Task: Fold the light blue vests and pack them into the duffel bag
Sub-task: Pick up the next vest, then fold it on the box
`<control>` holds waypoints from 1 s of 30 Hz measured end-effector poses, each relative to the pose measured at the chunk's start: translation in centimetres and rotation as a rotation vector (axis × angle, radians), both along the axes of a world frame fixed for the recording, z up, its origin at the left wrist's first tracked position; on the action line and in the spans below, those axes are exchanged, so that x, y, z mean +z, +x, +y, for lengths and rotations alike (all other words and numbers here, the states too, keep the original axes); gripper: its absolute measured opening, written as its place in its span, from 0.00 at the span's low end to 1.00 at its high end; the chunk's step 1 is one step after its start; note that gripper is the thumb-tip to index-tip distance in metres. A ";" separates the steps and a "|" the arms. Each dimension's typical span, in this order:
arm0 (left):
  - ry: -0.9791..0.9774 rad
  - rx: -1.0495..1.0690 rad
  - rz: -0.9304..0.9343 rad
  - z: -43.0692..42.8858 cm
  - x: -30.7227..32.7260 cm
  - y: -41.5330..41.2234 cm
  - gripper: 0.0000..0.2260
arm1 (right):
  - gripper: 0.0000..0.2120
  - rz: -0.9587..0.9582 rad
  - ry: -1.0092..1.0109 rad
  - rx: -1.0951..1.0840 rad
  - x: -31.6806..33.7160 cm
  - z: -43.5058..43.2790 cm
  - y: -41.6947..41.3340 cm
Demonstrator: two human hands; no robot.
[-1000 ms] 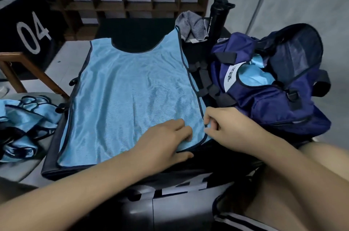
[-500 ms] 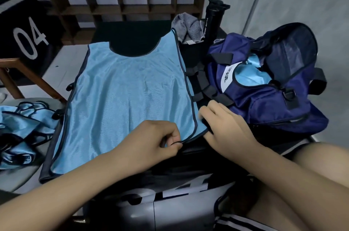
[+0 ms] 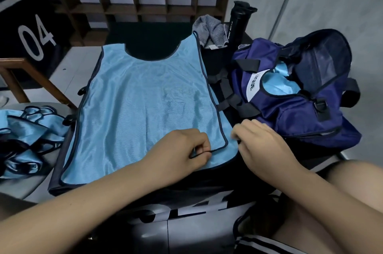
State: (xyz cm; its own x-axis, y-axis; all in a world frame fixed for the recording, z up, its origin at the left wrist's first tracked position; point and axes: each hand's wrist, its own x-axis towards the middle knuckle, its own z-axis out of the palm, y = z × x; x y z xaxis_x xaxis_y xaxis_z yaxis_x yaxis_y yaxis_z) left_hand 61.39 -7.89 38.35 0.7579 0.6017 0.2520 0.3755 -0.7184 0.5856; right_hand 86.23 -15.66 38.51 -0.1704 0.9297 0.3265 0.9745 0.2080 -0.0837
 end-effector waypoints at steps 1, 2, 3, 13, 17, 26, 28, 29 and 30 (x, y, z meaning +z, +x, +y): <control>0.011 0.013 -0.014 -0.1 0.1 0.1 0.05 | 0.07 0.145 -0.030 -0.057 0.5 0.1 -0.5; 0.019 0.020 -0.028 -0.1 0.2 0.2 0.05 | 0.05 0.316 -0.089 -0.106 0.9 0.3 -0.9; 0.023 0.019 -0.042 -0.2 0.3 0.3 0.05 | 0.03 0.487 -0.170 -0.141 1.1 0.6 -1.3; 0.088 -0.001 0.000 -1.1 -0.5 -0.6 0.05 | 0.11 0.664 -0.168 -0.194 2.0 1.3 -1.5; 0.132 -0.010 0.113 -0.9 -0.9 -1.4 0.08 | 0.15 0.453 -0.217 -0.218 1.6 0.9 -1.0; -0.033 -0.072 0.171 -0.5 -1.0 -2.9 0.07 | 0.15 0.260 -0.272 -0.256 1.6 1.0 -1.2; -0.069 -0.077 0.156 -0.5 -0.8 -3.3 0.07 | 0.15 0.211 -0.252 -0.268 1.7 0.9 -1.2; -0.087 -0.080 0.142 -0.5 -0.8 -3.5 0.07 | 0.15 0.160 -0.267 -0.273 1.8 0.8 -1.3; -0.110 -0.083 0.124 -0.6 -0.7 -3.7 0.06 | 0.14 0.103 -0.298 -0.276 1.8 0.7 -1.3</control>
